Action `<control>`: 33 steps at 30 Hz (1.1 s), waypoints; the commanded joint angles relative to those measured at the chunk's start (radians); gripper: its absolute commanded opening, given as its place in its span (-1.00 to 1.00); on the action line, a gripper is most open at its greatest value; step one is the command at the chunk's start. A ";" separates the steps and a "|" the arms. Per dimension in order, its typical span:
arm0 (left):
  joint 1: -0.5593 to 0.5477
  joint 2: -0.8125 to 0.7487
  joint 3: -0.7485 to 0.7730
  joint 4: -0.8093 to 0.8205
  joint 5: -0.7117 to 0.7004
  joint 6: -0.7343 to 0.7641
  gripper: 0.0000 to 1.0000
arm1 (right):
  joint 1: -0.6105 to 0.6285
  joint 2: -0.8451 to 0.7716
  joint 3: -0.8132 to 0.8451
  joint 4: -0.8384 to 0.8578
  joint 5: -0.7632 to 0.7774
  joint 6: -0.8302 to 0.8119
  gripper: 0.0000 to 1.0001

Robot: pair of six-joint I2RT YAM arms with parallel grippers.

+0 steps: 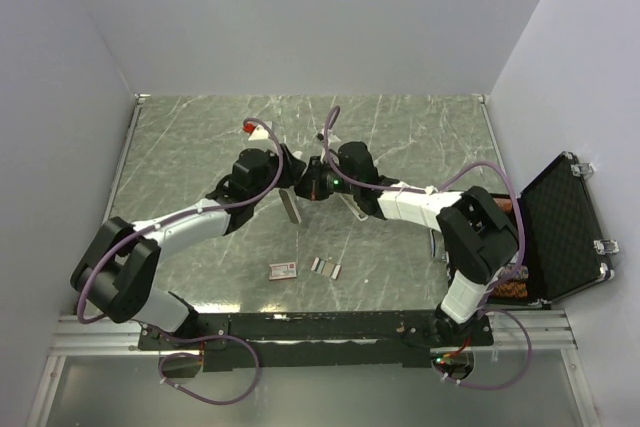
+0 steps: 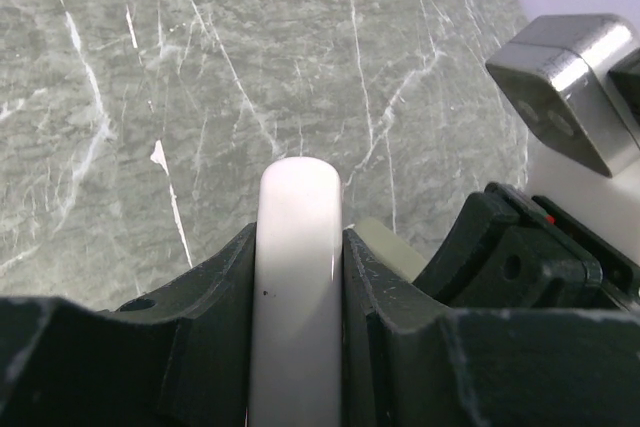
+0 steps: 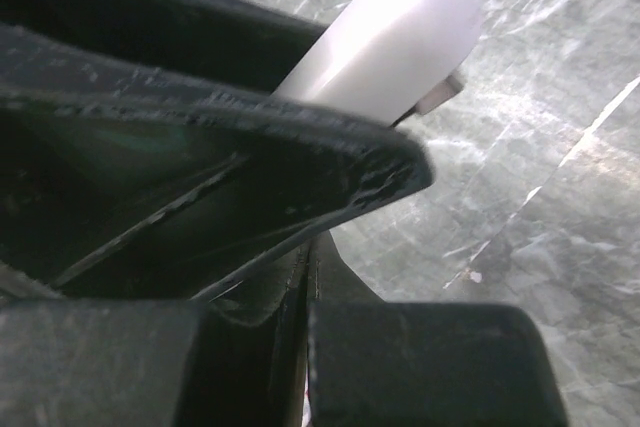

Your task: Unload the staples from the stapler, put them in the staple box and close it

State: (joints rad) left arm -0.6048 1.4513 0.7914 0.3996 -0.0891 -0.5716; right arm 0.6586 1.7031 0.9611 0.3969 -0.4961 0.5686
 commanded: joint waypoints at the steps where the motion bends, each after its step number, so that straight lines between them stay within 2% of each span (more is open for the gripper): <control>1: -0.007 0.030 0.020 0.149 -0.052 -0.008 -0.99 | 0.022 0.018 -0.007 0.108 -0.150 0.059 -1.00; 19: -0.052 0.110 0.051 0.168 -0.195 0.085 -0.99 | 0.021 0.024 -0.042 0.137 -0.222 0.111 -1.00; 25: -0.056 0.178 0.117 0.061 -0.209 0.075 -0.99 | 0.021 0.070 -0.036 0.177 -0.257 0.183 -1.00; 33: -0.056 0.247 0.236 -0.083 -0.158 0.068 -0.99 | 0.021 0.112 -0.041 0.264 -0.317 0.263 -1.00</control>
State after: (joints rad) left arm -0.6552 1.6623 0.9184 0.2630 -0.2531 -0.4862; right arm 0.6209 1.8381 0.9188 0.4942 -0.5556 0.7319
